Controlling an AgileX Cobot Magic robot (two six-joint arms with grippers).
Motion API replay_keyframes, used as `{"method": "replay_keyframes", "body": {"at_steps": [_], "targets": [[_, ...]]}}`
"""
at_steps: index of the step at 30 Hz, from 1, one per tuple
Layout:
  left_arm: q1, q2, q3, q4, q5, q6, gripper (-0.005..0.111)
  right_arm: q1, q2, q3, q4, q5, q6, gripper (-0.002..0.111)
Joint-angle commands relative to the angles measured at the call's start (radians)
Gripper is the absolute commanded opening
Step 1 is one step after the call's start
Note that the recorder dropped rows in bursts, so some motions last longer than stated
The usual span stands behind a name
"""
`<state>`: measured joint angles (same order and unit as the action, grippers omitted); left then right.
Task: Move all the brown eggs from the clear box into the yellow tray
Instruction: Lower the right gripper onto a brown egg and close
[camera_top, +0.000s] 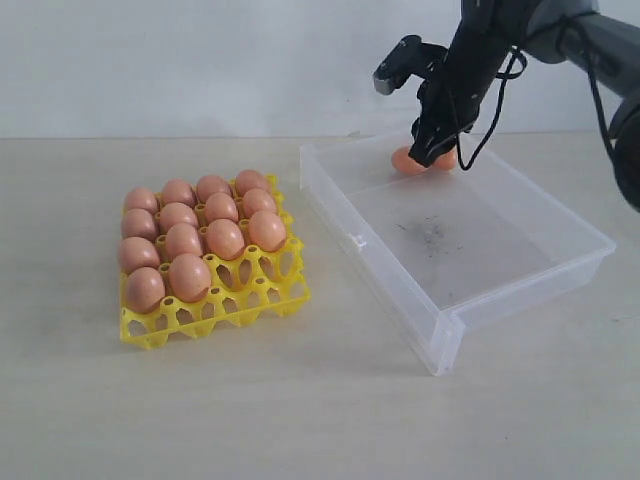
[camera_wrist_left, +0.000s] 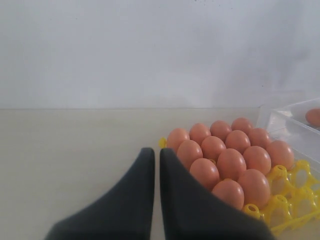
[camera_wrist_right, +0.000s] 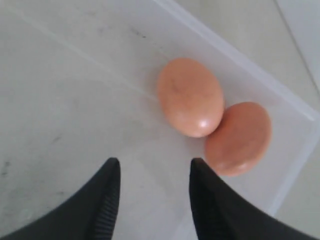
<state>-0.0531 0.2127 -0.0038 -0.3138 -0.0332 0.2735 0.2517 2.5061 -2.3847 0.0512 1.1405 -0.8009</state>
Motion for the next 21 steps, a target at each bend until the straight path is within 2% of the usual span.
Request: {"method": "replay_keyframes", "body": {"at_steps": [1,9,21], "targets": [[-0.005,0.003,0.004,-0.005,-0.012,0.005,0.004,-0.002,0.068,-0.082,-0.034,-0.051,-0.029,0.039],[-0.005,0.003,0.004,-0.005,-0.012,0.005,0.004,0.022,0.111,-0.109,0.072,-0.162,-0.117,0.039],[-0.005,0.003,0.004,-0.005,-0.012,0.005,0.004,0.031,0.144,-0.109,-0.06,-0.213,-0.035,0.039]]}}
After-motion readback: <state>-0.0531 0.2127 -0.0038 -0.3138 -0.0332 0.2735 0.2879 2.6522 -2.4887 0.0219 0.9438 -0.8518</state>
